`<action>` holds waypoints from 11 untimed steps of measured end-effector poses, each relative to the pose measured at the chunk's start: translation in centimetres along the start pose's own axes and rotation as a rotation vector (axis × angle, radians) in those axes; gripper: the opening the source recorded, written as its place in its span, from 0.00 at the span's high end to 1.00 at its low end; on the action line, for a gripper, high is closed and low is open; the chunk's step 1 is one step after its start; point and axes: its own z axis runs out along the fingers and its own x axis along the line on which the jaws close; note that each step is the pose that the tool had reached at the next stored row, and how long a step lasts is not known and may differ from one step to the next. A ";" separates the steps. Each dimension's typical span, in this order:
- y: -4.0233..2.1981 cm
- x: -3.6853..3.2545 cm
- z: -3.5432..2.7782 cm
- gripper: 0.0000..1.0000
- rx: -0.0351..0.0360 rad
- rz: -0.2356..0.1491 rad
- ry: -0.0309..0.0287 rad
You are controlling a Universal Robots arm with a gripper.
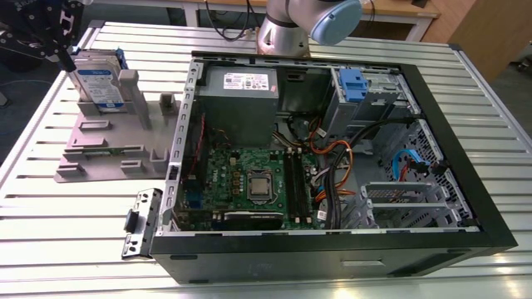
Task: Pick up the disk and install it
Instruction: 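Pick up the disk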
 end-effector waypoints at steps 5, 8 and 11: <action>0.00 0.00 0.00 0.90 -0.0002 -0.010 0.0004; 0.00 0.00 0.00 0.90 -0.0003 -0.015 0.0007; 0.00 0.00 0.00 0.90 -0.0005 -0.021 0.0009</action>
